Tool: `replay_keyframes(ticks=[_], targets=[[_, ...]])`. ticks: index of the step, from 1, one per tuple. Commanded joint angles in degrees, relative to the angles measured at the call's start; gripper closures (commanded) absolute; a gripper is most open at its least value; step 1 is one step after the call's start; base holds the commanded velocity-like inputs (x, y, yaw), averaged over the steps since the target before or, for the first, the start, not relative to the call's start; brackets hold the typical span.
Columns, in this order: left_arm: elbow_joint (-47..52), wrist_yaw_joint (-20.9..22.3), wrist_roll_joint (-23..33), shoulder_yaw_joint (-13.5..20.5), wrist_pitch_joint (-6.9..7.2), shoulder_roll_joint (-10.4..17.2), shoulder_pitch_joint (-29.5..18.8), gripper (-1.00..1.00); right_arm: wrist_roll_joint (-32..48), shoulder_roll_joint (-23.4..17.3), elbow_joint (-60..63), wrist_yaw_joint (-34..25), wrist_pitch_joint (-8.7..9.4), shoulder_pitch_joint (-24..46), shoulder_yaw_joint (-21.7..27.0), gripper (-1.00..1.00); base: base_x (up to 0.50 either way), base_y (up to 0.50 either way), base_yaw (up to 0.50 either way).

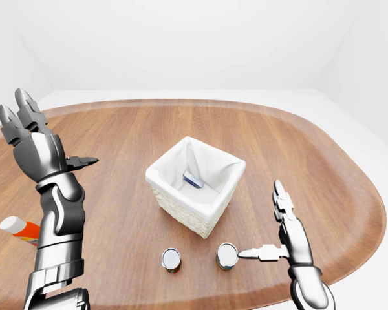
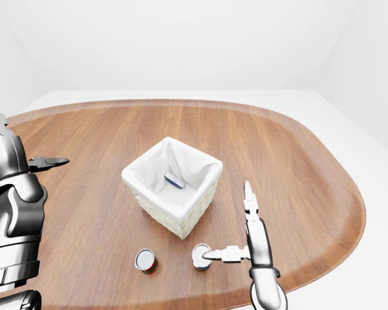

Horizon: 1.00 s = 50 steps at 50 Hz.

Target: Pick up the alphabet soup and the cream cheese box, and put them in the basket.

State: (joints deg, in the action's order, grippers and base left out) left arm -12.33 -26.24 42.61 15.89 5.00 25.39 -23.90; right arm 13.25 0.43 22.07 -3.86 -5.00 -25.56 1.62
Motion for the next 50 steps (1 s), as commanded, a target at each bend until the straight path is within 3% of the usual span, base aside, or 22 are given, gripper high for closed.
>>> replay_keyframes(ticks=[1,14,32,50], targets=[[0.18,0.04,0.18,0.01,0.00,-0.06,0.08,-1.00,-0.10,0.06,-0.45,-0.54,0.00,-0.45,-0.11,-1.00,0.00,0.00,0.00],[0.18,0.04,0.19,0.02,0.00,-0.07,0.08,-1.00,-0.14,-0.01,-0.45,-0.47,0.00,-0.45,-0.16,-1.00,0.00,0.00,0.00],[-1.07,0.75,0.53,-0.52,-0.13,0.09,-0.24,-1.00,-2.20,0.35,-2.45,-1.24,0.00,-5.52,0.57,-1.00,0.00,0.00,0.00],[-0.36,1.14,0.70,-0.30,0.00,-0.05,-0.03,-1.00,-1.89,-0.06,-4.22,-1.10,0.00,-8.40,-1.50,-1.00,0.00,0.00,0.00]])
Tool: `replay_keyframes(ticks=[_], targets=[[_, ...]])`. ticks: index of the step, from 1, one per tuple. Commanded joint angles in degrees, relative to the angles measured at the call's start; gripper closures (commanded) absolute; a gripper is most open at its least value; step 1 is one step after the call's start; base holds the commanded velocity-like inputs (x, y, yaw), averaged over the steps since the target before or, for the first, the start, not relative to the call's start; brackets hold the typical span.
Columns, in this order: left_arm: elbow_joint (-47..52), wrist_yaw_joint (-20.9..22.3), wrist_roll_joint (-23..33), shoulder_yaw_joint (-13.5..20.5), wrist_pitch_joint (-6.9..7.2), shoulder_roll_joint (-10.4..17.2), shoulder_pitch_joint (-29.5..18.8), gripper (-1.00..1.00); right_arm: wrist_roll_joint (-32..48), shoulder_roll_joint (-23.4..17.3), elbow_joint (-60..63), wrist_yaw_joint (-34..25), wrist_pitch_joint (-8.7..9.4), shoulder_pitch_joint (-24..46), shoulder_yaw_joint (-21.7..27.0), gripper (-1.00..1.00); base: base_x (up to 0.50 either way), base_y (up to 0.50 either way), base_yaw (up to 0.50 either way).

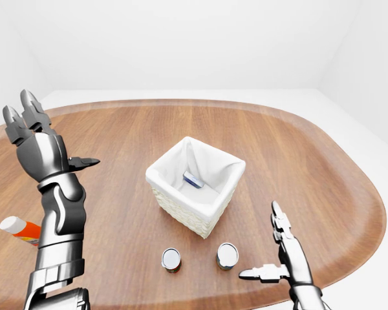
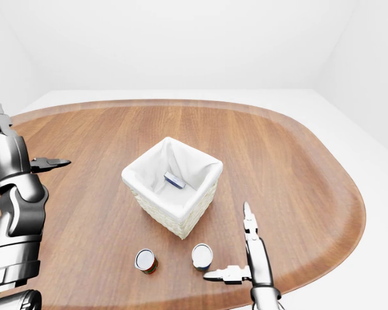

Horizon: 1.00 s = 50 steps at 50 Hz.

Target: Pick up the alphabet soup and the cream cheese box, and put them in the basket.

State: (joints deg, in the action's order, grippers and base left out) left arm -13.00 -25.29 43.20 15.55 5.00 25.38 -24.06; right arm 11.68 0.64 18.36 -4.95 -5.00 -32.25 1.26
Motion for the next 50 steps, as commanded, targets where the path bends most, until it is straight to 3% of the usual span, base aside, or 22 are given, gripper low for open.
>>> replay_keyframes(ticks=[1,9,50], targets=[[-0.02,0.05,0.08,0.02,-0.02,-0.02,0.04,-1.00,-0.23,-0.36,-0.72,0.02,0.00,-2.12,-1.67,-1.00,0.00,0.00,0.00],[0.74,0.63,0.08,0.06,0.00,-0.06,0.25,-1.00,-1.90,-1.77,-4.09,-0.02,0.00,-2.87,-2.67,-1.00,0.00,0.00,0.00],[0.30,0.09,0.24,0.07,-0.80,-0.13,0.49,-1.00,6.79,-4.56,-14.94,8.41,0.00,0.39,-8.71,-1.00,0.00,0.00,0.00]])
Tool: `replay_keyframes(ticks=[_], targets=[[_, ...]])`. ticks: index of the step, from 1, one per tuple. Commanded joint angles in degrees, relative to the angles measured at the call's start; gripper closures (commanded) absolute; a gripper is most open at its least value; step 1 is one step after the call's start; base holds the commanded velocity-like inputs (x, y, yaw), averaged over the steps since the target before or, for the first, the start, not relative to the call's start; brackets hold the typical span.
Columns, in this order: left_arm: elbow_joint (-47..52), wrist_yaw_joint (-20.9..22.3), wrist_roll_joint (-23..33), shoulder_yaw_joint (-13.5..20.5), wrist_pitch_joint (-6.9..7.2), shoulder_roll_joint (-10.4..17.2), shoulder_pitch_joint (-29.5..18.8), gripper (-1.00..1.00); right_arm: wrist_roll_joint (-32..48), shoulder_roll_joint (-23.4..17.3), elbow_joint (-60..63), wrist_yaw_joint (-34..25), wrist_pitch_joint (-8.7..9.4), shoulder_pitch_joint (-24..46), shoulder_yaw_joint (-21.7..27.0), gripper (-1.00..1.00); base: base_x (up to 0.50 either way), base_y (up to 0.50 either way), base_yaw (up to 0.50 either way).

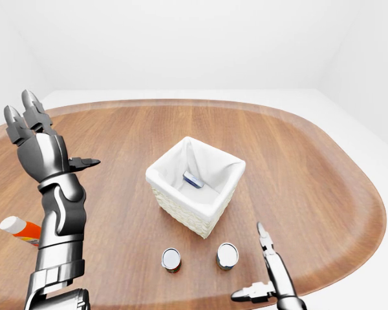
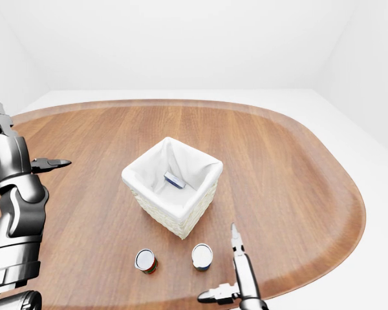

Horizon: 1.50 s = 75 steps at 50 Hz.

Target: Pick up the alphabet soup and the cream cheese box, and put them in the basket.

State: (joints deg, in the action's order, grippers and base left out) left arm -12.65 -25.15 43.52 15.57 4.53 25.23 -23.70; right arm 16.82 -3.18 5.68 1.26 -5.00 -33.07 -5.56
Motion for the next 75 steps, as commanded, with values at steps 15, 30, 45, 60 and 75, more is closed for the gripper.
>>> replay_keyframes(ticks=[15,30,45,60,75], targets=[[0.36,0.22,-0.07,0.07,-0.14,-0.04,0.20,-1.00,2.76,-1.84,-4.97,5.01,0.00,2.56,-4.72,-1.00,0.00,0.00,0.00],[1.14,0.51,-0.01,0.23,0.01,-0.17,0.43,-1.00,5.54,-2.05,-9.16,8.70,0.00,5.69,-7.05,-1.00,0.00,0.00,0.00],[0.35,-0.01,-0.11,0.13,-0.46,-0.10,0.28,-1.00,6.18,-1.61,-14.69,11.20,0.00,8.60,-7.77,-1.00,0.00,0.00,0.00],[0.71,0.22,-0.32,0.18,-0.19,-0.09,0.31,-1.00,7.73,-1.04,-18.06,12.36,0.00,9.29,-8.60,-1.00,0.00,0.00,0.00],[0.36,0.08,-0.28,0.17,-0.46,-0.11,0.30,-1.00,6.57,-0.93,-15.10,11.88,0.00,9.55,-9.37,-1.00,0.00,0.00,0.00]])
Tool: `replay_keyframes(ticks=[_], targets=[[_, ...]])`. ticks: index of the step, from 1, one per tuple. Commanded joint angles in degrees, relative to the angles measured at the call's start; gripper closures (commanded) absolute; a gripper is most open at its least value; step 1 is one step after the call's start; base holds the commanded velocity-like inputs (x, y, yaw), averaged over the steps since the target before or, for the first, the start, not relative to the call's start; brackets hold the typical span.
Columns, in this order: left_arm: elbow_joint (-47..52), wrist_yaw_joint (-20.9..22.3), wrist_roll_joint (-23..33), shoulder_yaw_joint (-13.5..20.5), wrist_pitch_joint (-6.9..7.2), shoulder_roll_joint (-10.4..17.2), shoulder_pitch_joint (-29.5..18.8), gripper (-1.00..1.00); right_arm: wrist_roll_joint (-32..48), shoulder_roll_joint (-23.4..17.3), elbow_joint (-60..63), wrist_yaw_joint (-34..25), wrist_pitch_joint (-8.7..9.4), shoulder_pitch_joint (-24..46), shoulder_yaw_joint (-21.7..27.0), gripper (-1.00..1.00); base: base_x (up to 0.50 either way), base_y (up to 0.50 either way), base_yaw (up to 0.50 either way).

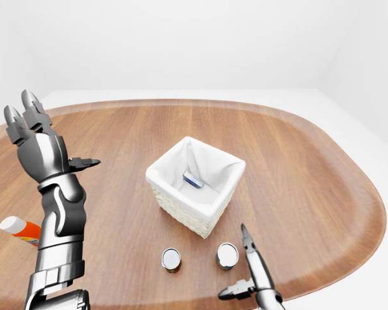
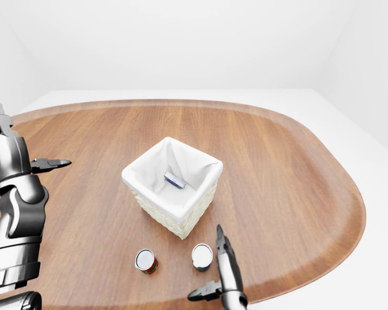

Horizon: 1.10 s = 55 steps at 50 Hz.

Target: Pick up the alphabet soup and the cream cheese box, and put them in the basket.

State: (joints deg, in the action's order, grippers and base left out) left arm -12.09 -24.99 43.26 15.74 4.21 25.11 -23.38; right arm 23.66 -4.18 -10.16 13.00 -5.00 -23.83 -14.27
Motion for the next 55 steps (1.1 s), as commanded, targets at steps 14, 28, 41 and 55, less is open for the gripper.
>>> replay_keyframes(ticks=[14,28,41,55], targets=[[0.00,0.01,-0.05,0.04,-0.03,0.02,-0.03,-1.00,-0.11,1.00,-5.84,0.55,0.00,3.95,0.15,-1.00,0.00,0.00,0.00],[0.82,0.39,-0.18,0.18,0.29,-0.03,0.18,-1.00,2.77,2.34,-11.51,2.04,0.00,6.46,0.80,-1.00,0.00,0.00,0.00],[-0.21,-0.16,-0.33,0.06,-0.21,0.06,-0.10,-1.00,3.49,2.79,-10.51,2.12,0.00,6.55,0.18,-1.00,0.00,0.00,0.00],[0.47,0.20,-0.22,0.12,0.04,-0.02,0.19,-1.00,2.90,2.84,-6.98,1.48,0.00,7.07,-0.93,-1.00,0.00,0.00,0.00]])
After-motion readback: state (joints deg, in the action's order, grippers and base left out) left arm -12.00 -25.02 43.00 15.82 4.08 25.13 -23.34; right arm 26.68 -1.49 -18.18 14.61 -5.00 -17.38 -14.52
